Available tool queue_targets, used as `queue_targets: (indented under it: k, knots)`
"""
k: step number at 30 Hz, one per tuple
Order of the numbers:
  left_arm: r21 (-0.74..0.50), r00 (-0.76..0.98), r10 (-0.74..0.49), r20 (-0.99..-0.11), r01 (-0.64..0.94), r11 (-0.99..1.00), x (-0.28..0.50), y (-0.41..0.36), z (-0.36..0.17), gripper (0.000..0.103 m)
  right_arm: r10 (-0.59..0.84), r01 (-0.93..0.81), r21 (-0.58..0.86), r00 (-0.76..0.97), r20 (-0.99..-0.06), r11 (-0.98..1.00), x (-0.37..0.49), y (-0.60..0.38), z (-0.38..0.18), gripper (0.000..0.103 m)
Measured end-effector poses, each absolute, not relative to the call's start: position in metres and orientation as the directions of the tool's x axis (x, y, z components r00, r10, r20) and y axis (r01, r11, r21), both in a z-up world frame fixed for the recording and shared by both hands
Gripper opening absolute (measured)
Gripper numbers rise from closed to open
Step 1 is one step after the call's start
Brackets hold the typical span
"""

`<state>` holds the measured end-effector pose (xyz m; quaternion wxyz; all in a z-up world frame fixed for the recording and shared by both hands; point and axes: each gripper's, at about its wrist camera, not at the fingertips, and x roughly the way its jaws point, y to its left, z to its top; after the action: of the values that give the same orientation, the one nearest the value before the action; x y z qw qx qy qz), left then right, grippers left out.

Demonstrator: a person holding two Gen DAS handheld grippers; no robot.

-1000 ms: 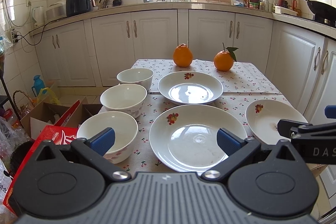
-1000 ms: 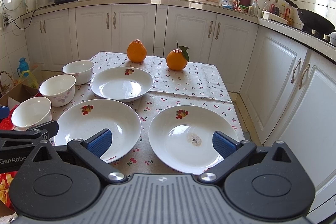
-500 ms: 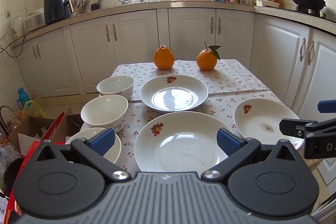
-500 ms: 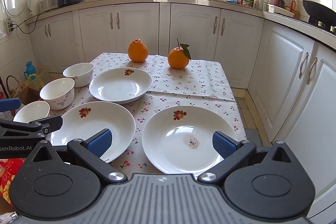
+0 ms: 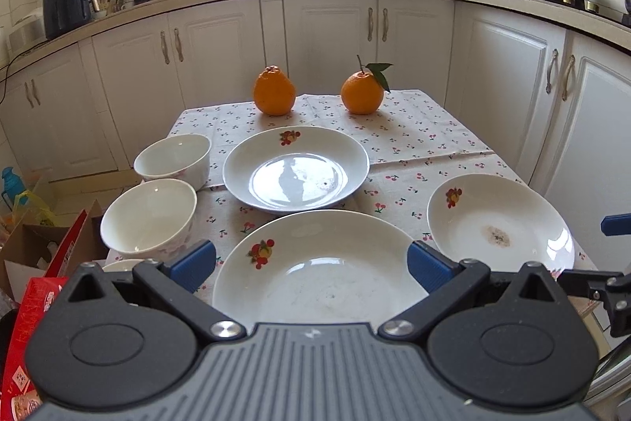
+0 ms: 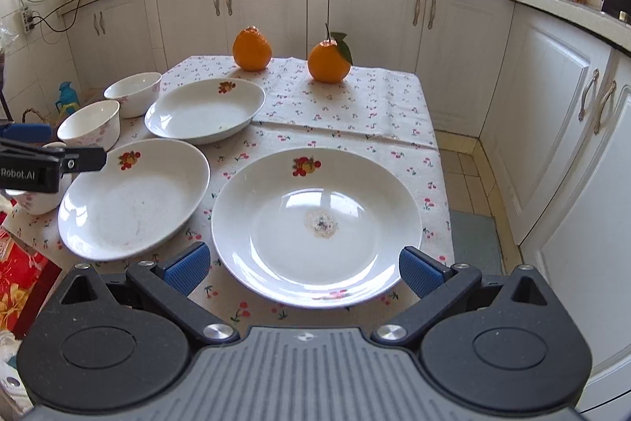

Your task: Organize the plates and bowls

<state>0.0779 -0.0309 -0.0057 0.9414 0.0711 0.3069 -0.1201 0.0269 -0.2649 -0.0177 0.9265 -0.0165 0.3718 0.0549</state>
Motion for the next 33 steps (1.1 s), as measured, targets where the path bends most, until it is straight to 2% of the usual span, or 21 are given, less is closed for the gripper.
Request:
queue_targets:
  k: [5, 8, 17, 20, 33]
  knots:
    - [0.086, 0.775, -0.209, -0.596, 0.321, 0.943, 0.092, -0.044, -0.011, 0.102, 0.116, -0.145, 0.024, 0.676, -0.728, 0.989, 0.030, -0.278, -0.043, 0.103]
    - [0.075, 0.741, -0.232, -0.631, 0.356, 0.931, 0.104, -0.052, -0.015, 0.102, 0.122, -0.164, 0.017, 0.655, -0.746, 0.986, 0.035, -0.281, -0.057, 0.103]
    - [-0.024, 0.599, -0.348, -0.722, 0.480, 0.877, 0.138, -0.083, -0.024, 0.102, 0.138, -0.239, -0.015, 0.607, -0.782, 0.971, 0.051, -0.287, -0.083, 0.103]
    - [-0.031, 0.567, -0.363, -0.739, 0.510, 0.860, 0.148, -0.098, -0.027, 0.102, 0.183, -0.265, 0.024, 0.595, -0.782, 0.964, 0.057, -0.295, -0.085, 0.103]
    - [-0.059, 0.429, -0.413, -0.804, 0.633, 0.772, 0.183, -0.149, -0.041, 0.102, 0.269, -0.378, 0.020, 0.619, -0.738, 0.926, 0.063, -0.307, -0.090, 0.103]
